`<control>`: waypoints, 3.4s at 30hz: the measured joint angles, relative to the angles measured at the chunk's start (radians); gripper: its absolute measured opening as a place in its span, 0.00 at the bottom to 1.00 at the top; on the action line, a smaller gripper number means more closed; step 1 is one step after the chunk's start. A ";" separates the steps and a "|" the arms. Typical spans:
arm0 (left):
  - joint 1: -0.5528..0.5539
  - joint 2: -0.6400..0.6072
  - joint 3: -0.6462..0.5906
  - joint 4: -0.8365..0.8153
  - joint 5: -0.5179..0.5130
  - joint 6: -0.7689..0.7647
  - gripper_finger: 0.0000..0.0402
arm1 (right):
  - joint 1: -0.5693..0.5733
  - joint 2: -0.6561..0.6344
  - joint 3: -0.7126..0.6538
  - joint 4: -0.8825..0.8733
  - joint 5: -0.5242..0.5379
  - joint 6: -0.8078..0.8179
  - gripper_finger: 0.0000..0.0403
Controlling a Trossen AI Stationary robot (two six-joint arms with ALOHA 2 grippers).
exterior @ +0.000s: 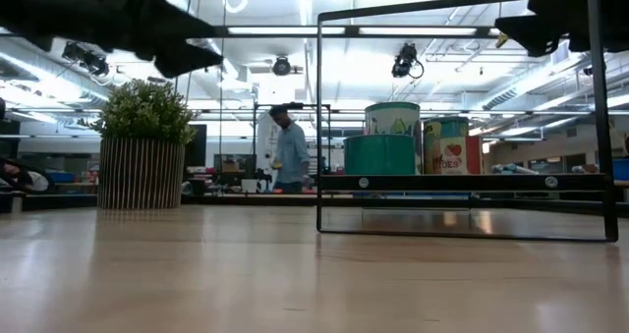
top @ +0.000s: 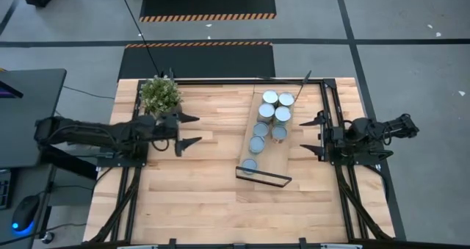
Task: Pick and place cans onto a shelf
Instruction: Return to Home Position
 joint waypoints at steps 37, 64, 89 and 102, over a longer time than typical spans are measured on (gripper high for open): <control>-0.003 -0.733 -0.291 -0.183 0.086 -0.049 0.94 | -0.010 0.003 -0.029 0.074 0.113 0.184 0.87; -0.003 -0.733 -0.292 -0.190 0.086 -0.069 0.94 | -0.010 0.003 -0.029 0.073 0.112 0.112 0.87; -0.003 -0.719 -0.292 -0.189 0.086 -0.069 0.94 | -0.010 0.003 -0.029 0.073 0.112 0.112 0.87; -0.003 -0.719 -0.293 -0.189 0.086 -0.069 0.94 | -0.010 0.003 -0.029 0.073 0.112 0.112 0.87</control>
